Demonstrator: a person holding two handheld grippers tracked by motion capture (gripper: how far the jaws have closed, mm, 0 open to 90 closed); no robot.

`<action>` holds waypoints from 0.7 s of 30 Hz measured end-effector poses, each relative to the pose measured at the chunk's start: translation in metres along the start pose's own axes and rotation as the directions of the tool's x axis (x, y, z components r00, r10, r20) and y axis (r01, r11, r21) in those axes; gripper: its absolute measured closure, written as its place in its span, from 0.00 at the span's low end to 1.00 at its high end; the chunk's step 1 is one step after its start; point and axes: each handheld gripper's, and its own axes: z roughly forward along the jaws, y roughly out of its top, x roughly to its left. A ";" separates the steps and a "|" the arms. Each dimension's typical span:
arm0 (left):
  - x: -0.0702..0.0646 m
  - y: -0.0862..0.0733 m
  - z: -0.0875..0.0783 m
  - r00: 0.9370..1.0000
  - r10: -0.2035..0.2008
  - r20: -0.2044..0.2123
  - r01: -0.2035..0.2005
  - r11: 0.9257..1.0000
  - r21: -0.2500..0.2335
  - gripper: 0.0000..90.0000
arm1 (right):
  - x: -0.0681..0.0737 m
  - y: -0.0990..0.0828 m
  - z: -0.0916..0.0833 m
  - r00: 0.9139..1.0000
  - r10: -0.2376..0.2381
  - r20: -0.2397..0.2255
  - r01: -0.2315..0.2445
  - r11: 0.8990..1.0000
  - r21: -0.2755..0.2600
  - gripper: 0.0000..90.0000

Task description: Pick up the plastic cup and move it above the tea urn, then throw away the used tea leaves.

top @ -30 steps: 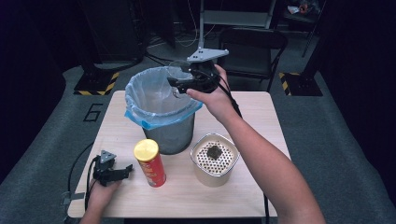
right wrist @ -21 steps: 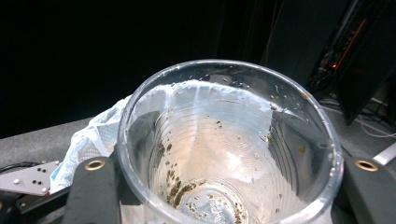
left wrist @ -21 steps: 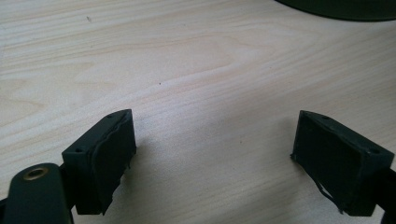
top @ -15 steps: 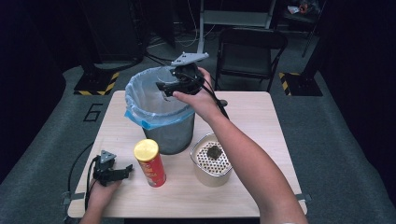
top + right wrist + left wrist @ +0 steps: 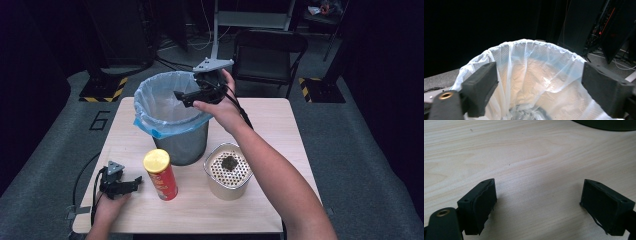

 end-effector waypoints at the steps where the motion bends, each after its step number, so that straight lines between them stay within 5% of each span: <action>1: 0.000 0.000 0.000 1.000 0.004 -0.002 -0.004 1.000 -0.003 0.14 | -0.001 -0.001 -0.004 1.000 -0.003 -0.005 0.003 1.000 -0.007 0.17; 6: -0.001 0.000 0.000 1.000 -0.006 0.002 0.006 1.000 -0.001 0.15 | -0.006 -0.009 -0.019 1.000 -0.011 -0.026 0.010 1.000 -0.021 0.25; 11: -0.001 -0.001 -0.001 1.000 -0.008 0.002 0.008 1.000 0.001 0.15 | -0.010 -0.023 -0.038 1.000 0.007 0.002 -0.007 0.998 -0.061 0.32; 21: -0.001 -0.001 -0.001 1.000 -0.008 0.001 0.008 1.000 -0.003 0.15 | -0.016 -0.056 -0.066 1.000 -0.001 0.011 0.002 0.997 -0.076 0.33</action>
